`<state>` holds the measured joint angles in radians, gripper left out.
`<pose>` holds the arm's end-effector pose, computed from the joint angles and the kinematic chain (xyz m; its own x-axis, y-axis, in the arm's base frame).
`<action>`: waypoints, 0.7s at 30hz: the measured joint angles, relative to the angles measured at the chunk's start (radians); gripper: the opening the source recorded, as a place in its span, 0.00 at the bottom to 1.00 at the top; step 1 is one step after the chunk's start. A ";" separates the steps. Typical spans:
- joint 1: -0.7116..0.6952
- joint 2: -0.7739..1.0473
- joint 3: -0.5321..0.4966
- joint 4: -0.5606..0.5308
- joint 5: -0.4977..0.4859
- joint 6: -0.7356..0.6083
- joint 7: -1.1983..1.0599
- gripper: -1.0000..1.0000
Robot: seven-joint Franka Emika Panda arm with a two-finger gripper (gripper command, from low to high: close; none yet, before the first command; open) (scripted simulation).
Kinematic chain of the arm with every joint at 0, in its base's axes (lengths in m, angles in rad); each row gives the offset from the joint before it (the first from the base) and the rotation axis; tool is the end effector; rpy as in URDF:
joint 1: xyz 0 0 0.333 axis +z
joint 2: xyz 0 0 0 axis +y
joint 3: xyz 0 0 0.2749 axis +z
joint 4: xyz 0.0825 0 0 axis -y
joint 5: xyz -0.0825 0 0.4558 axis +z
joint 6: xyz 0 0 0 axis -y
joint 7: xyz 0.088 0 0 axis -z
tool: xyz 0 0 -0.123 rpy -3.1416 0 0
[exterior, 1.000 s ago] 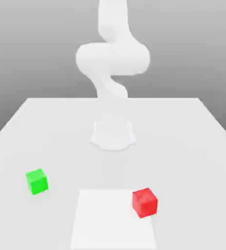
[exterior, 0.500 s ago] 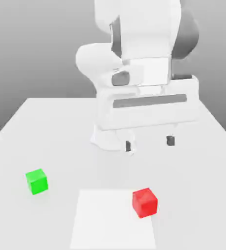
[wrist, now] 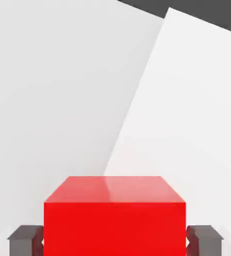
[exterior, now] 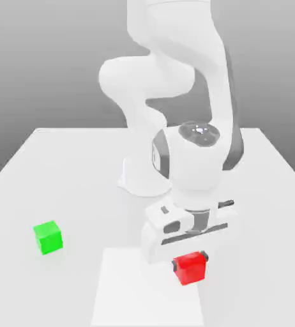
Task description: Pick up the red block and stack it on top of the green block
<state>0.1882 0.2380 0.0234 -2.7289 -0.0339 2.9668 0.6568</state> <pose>0.3839 0.0862 0.0232 0.9161 -0.4009 0.0003 -0.4009 -0.9161 0.0003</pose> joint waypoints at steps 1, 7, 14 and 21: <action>0.000 0.000 0.000 0.000 -0.001 0.000 0.001 0.00; -0.007 -0.112 0.010 -0.016 0.014 -0.095 -0.010 0.00; -0.125 -0.252 -0.052 -0.047 0.027 -0.205 -0.042 0.00; -0.305 -0.314 -0.156 -0.073 0.001 -0.240 -0.063 0.00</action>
<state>-0.1169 -0.0755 -0.1323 -2.8016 -0.0325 2.7267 0.5941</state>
